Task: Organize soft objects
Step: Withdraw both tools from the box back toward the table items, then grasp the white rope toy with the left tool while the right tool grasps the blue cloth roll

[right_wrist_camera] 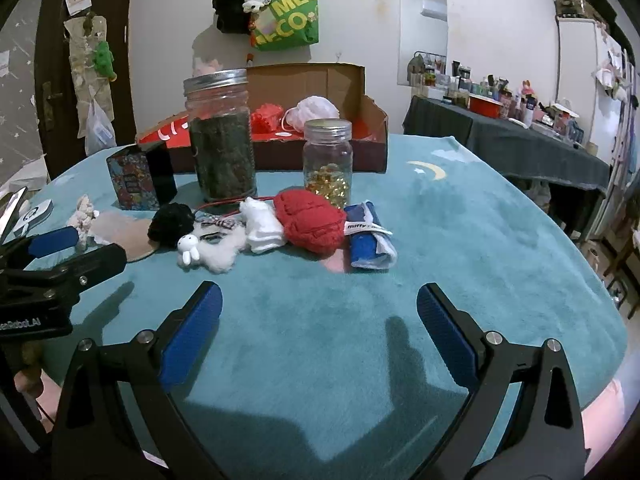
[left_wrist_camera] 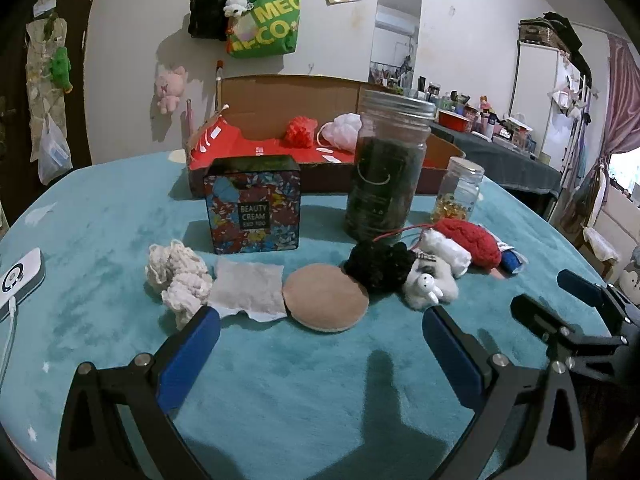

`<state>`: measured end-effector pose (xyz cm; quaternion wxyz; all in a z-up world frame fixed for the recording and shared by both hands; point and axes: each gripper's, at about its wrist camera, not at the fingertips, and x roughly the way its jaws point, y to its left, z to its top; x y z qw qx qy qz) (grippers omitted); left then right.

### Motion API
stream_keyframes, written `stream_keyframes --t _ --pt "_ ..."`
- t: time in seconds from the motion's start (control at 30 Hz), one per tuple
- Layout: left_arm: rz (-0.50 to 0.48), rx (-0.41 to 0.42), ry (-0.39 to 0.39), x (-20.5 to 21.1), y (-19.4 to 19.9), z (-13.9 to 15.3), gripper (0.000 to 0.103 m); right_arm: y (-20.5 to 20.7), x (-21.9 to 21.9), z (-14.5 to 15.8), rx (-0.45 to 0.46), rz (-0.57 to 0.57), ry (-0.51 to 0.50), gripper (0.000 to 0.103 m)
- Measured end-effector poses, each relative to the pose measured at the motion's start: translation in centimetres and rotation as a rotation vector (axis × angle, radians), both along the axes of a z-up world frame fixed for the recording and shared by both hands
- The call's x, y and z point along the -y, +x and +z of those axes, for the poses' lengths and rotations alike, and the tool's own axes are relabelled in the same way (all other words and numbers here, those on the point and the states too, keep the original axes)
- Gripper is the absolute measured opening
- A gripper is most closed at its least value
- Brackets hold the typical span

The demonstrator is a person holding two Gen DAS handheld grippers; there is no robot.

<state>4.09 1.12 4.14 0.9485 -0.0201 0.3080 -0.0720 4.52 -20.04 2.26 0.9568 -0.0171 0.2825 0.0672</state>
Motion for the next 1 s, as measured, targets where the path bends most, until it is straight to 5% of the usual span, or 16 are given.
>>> stream_keyframes --t 0.53,0.87,1.0 --pt "0.035 -0.039 0.06 -4.8 2.2 1.9 0.103 3.8 3.8 1.9 -0.073 -0.049 -0.012 0.1" --pt "0.057 -0.102 0.025 -8.8 3.5 1.6 0.102 6.5 5.0 1.5 -0.158 -0.021 -0.008 0.099" --pt "0.059 -0.136 0.006 -10.1 4.2 1.1 0.091 7.2 5.0 1.3 -0.176 0.002 -0.01 0.099"
